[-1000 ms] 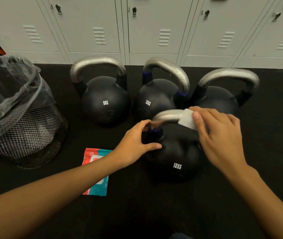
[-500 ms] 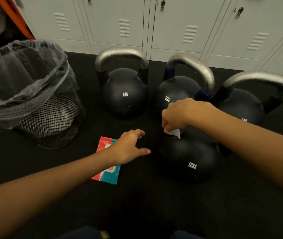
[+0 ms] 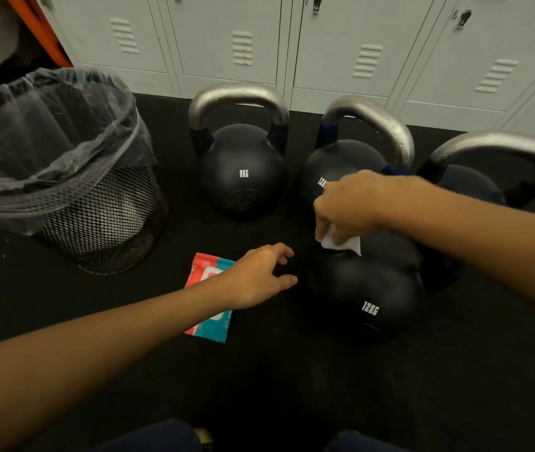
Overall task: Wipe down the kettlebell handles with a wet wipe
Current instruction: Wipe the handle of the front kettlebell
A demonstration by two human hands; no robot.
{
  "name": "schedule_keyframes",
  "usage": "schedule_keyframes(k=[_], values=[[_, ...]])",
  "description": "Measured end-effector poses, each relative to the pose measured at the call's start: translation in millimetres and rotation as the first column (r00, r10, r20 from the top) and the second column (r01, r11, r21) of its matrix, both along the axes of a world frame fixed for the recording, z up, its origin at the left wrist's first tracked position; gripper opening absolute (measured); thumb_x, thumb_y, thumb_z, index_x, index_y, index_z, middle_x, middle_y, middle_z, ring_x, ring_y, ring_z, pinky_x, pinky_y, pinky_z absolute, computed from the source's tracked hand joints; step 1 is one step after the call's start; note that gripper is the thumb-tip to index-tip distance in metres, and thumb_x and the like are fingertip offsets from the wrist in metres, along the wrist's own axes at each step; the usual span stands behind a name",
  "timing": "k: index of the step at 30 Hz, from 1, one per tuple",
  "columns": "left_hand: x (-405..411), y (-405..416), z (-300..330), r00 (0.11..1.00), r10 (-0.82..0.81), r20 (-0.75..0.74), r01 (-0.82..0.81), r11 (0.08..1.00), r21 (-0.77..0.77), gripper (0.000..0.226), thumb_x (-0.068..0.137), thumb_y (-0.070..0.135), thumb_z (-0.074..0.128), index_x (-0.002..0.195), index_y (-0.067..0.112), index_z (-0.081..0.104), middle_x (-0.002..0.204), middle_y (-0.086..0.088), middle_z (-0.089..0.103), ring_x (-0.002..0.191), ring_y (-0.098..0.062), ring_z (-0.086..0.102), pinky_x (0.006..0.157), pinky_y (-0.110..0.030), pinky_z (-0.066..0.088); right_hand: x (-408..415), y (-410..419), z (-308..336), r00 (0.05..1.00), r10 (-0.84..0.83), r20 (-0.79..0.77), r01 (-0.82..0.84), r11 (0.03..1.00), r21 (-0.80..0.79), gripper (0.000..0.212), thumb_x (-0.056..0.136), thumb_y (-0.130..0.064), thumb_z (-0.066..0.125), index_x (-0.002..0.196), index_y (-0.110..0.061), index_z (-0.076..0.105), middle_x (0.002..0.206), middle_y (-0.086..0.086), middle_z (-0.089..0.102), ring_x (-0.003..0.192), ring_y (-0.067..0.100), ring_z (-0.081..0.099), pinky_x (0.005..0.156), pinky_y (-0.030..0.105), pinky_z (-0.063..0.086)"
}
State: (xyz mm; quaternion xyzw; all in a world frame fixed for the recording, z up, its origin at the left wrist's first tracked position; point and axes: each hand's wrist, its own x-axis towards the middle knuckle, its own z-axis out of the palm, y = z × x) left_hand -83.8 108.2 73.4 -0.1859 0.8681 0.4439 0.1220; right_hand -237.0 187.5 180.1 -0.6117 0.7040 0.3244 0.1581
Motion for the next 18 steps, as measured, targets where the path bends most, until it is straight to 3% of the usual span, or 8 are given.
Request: schedule_keyframes(k=[2, 5, 9, 11, 13, 15, 16, 18], values=[[-2.8, 0.3, -0.8, 1.000, -0.002, -0.029, 0.002, 1.000, 0.008, 0.052, 0.095, 0.024, 0.058, 0.142, 0.020, 0.038, 0.138, 0.000, 0.048, 0.125, -0.011, 0.047, 0.097, -0.021, 0.043, -8.6, 12.2, 9.8, 0.993, -0.046, 0.108, 0.053, 0.996, -0.067, 0.037, 0.092, -0.035, 0.063, 0.127, -0.048, 0.059, 0.127, -0.006, 0.058, 0.106, 0.019, 0.058, 0.082, 0.032, 0.048], [-9.3, -0.6, -0.1, 0.995, 0.029, -0.101, -0.027, 0.999, 0.022, 0.047, 0.095, 0.022, 0.058, 0.139, 0.022, 0.042, 0.134, 0.002, 0.051, 0.118, -0.004, 0.048, 0.082, -0.011, 0.043, -16.8, 35.7, 13.8, 0.971, -0.099, 0.216, 0.151, 0.958, -0.243, 0.033, 0.091, -0.043, 0.062, 0.123, -0.051, 0.060, 0.132, -0.011, 0.057, 0.118, 0.019, 0.056, 0.094, 0.042, 0.049], [-23.6, 0.7, 5.2, 0.982, 0.085, -0.167, -0.078, 0.996, 0.052, 0.045, 0.094, 0.020, 0.059, 0.137, 0.022, 0.044, 0.128, 0.004, 0.053, 0.115, -0.005, 0.050, 0.077, -0.009, 0.042, -18.6, 69.5, 20.6, 0.945, -0.195, 0.264, 0.294, 0.862, -0.414, 0.042, 0.083, -0.062, 0.047, 0.124, -0.055, 0.058, 0.130, -0.017, 0.060, 0.118, 0.017, 0.057, 0.093, 0.044, 0.050], [-31.0, 2.9, 8.9, 0.977, 0.091, -0.195, -0.084, 0.995, 0.045, 0.048, 0.094, 0.019, 0.060, 0.139, 0.022, 0.044, 0.129, 0.003, 0.054, 0.116, -0.007, 0.051, 0.076, -0.007, 0.040, -20.2, 84.2, 23.7, 0.905, -0.255, 0.340, 0.399, 0.786, -0.472, 0.046, 0.080, -0.063, 0.046, 0.123, -0.054, 0.059, 0.128, -0.018, 0.063, 0.116, 0.015, 0.058, 0.095, 0.042, 0.048], [-36.5, 5.5, 12.4, 0.974, 0.082, -0.212, -0.075, 0.996, 0.039, 0.051, 0.094, 0.018, 0.060, 0.141, 0.022, 0.042, 0.132, 0.003, 0.052, 0.118, -0.008, 0.050, 0.075, -0.003, 0.038, -22.3, 97.0, 24.4, 0.863, -0.281, 0.420, 0.479, 0.719, -0.503, 0.046, 0.081, -0.060, 0.051, 0.126, -0.051, 0.059, 0.124, -0.012, 0.066, 0.095, 0.006, 0.059, 0.087, 0.033, 0.043], [-39.7, 7.9, 15.0, 0.973, 0.063, -0.221, -0.056, 0.998, 0.039, 0.054, 0.094, 0.018, 0.060, 0.144, 0.024, 0.040, 0.137, 0.004, 0.050, 0.120, -0.009, 0.050, 0.075, -0.001, 0.036, -22.4, 102.0, 22.5, 0.849, -0.291, 0.441, 0.504, 0.695, -0.512, 0.045, 0.085, -0.056, 0.055, 0.129, -0.048, 0.058, 0.117, -0.004, 0.070, 0.069, -0.002, 0.048, 0.078, 0.027, 0.035], [-40.7, 8.9, 15.8, 0.973, 0.053, -0.224, -0.046, 0.998, 0.037, 0.054, 0.094, 0.018, 0.060, 0.144, 0.025, 0.040, 0.138, 0.004, 0.049, 0.121, -0.009, 0.049, 0.075, -0.001, 0.035, -22.5, 100.5, 20.5, 0.852, -0.298, 0.431, 0.504, 0.694, -0.514, 0.045, 0.087, -0.055, 0.055, 0.130, -0.046, 0.057, 0.116, -0.002, 0.070, 0.066, -0.004, 0.047, 0.078, 0.028, 0.035], [-41.0, 10.4, 16.7, 0.975, 0.035, -0.221, -0.027, 0.999, 0.039, 0.056, 0.094, 0.018, 0.059, 0.145, 0.027, 0.038, 0.139, 0.005, 0.048, 0.122, -0.009, 0.049, 0.075, -0.003, 0.036, -22.8, 92.3, 15.1, 0.876, -0.302, 0.375, 0.468, 0.719, -0.514, 0.047, 0.087, -0.060, 0.052, 0.132, -0.046, 0.056, 0.123, 0.000, 0.068, 0.087, 0.005, 0.060, 0.086, 0.035, 0.044]])
